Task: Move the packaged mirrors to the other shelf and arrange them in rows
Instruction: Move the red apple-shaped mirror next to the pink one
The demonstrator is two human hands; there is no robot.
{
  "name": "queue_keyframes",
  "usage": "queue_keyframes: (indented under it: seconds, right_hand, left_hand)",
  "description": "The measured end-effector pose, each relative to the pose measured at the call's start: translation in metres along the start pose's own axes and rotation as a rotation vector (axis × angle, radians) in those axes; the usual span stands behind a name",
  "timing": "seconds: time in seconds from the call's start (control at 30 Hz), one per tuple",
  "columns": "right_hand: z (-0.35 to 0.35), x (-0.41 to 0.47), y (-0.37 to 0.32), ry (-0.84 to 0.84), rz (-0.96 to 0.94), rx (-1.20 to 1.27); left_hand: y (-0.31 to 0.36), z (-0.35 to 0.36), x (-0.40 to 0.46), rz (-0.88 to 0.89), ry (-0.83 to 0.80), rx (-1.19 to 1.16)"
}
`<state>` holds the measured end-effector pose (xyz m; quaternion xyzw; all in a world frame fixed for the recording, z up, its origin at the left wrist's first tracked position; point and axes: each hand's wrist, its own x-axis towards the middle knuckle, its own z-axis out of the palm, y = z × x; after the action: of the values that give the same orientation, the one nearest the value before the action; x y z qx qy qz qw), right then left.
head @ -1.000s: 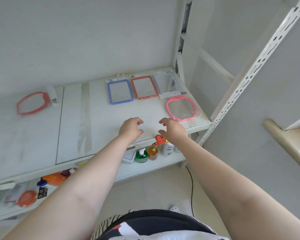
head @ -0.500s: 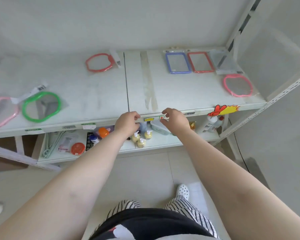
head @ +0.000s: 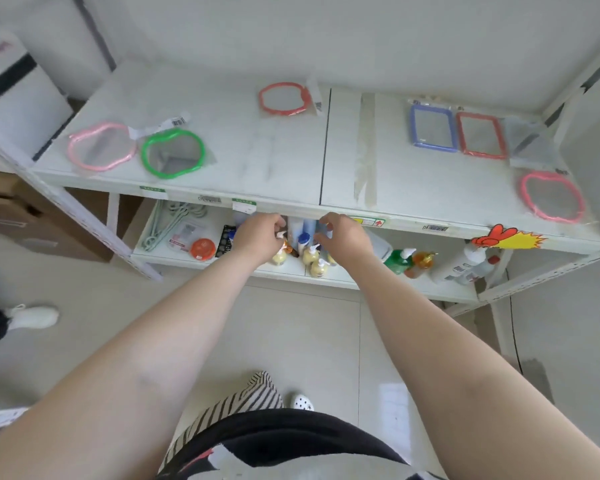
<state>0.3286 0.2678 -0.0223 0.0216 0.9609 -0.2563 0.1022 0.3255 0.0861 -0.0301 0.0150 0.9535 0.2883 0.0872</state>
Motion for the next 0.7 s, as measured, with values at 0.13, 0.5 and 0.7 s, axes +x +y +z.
queue_keyframes:
  seconds: [0.13, 0.5, 0.7]
  right_hand:
    - [0.022, -0.005, -0.025, -0.049, -0.025, 0.004]
    - [0.063, 0.035, -0.127, 0.007, 0.099, 0.040]
    - [0.101, 0.058, -0.204, 0.017, 0.157, 0.088]
  left_hand:
    - [-0.023, -0.013, -0.008, -0.037, -0.004, -0.030]
    - [-0.111, -0.093, 0.031, 0.034, 0.035, -0.005]
    - [-0.181, -0.156, 0.062, 0.059, -0.005, 0.050]
